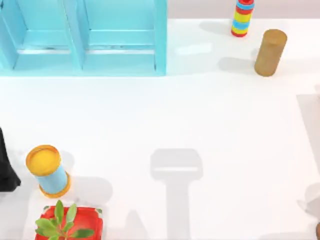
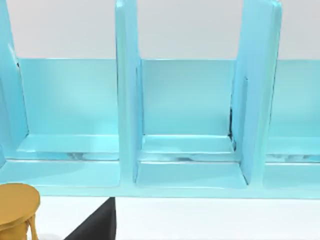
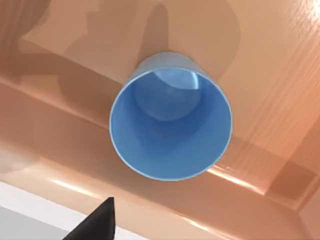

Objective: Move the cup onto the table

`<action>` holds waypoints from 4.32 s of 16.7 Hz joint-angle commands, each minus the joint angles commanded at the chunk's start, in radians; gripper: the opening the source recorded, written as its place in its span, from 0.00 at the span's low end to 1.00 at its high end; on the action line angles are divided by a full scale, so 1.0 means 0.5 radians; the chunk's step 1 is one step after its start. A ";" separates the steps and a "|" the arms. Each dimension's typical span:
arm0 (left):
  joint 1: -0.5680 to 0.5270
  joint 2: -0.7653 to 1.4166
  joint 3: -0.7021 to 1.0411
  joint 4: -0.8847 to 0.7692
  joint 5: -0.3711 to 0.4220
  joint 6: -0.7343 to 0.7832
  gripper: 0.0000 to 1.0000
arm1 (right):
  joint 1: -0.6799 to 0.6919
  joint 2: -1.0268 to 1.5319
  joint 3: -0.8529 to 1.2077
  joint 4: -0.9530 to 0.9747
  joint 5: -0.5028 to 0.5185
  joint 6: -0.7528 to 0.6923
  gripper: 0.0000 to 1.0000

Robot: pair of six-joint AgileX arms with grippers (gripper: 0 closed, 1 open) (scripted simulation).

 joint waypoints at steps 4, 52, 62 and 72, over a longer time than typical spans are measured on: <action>0.000 0.000 0.000 0.000 0.000 0.000 1.00 | 0.015 0.042 -0.044 0.084 0.000 0.013 1.00; 0.000 0.000 0.000 0.000 0.000 0.000 1.00 | 0.443 -0.099 -0.261 0.437 -0.088 0.417 0.00; 0.000 0.000 0.000 0.000 0.000 0.000 1.00 | 0.707 -0.353 -0.318 -0.032 -0.004 0.711 0.00; 0.000 0.000 0.000 0.000 0.000 0.000 1.00 | 1.233 0.020 0.124 -0.063 0.059 1.630 0.00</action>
